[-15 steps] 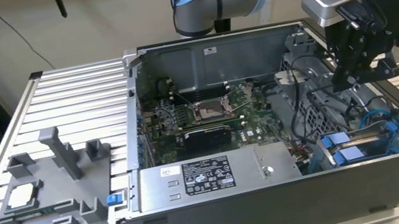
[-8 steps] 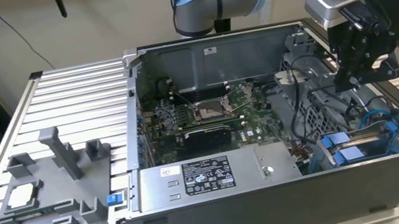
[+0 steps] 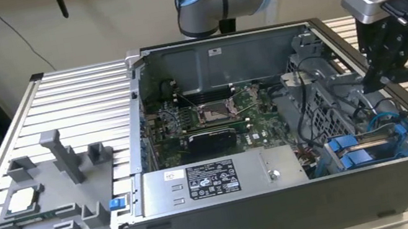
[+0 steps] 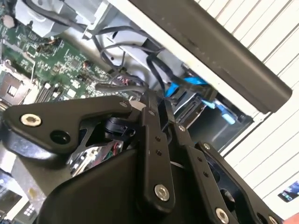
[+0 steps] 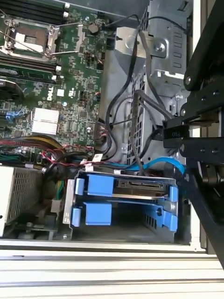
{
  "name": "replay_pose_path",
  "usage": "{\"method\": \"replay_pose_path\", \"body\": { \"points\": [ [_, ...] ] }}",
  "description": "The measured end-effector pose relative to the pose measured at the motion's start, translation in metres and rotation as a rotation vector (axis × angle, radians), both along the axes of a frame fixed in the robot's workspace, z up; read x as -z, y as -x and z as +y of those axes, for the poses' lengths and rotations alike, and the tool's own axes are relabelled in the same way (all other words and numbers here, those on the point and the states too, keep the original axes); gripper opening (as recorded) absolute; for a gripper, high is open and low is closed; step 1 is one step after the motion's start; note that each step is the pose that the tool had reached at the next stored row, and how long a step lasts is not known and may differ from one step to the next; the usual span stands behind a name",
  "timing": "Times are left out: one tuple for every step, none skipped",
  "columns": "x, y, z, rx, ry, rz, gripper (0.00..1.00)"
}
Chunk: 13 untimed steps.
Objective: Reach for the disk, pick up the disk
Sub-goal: 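Pick up the disk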
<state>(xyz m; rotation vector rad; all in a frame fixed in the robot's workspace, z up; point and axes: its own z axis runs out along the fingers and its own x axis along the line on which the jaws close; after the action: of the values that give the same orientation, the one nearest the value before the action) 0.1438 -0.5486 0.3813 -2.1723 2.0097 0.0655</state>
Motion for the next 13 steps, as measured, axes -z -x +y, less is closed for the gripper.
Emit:
{"method": "replay_pose_path", "body": {
  "points": [
    [0.0001,-0.001,-0.0013,0.000,0.0016,0.0000,0.00],
    [0.0002,-0.002,-0.0028,0.000,0.0029,0.0000,0.00],
    [0.0004,-0.002,-0.0042,0.000,0.0037,0.0000,0.00],
    [0.0007,-0.002,-0.0062,0.000,0.0040,0.0000,0.00],
    [0.0012,-0.002,-0.0083,0.001,0.0041,0.0000,0.00],
    [0.0018,-0.002,-0.0106,0.001,0.0041,0.0000,0.00],
    [0.0024,-0.002,-0.0127,0.002,0.0041,-0.0001,0.00],
    [0.0032,-0.002,-0.0150,0.002,0.0040,-0.0002,0.00],
    [0.0039,-0.002,-0.0173,0.004,0.0040,-0.0004,0.00],
    [0.0048,-0.002,-0.0195,0.005,0.0040,-0.0008,0.00],
    [0.0056,-0.002,-0.0218,0.007,0.0041,-0.0012,0.00],
    [0.0064,-0.002,-0.0238,0.009,0.0041,-0.0015,0.00],
    [0.0074,-0.002,-0.0259,0.010,0.0041,-0.0017,0.00]
  ]
}}
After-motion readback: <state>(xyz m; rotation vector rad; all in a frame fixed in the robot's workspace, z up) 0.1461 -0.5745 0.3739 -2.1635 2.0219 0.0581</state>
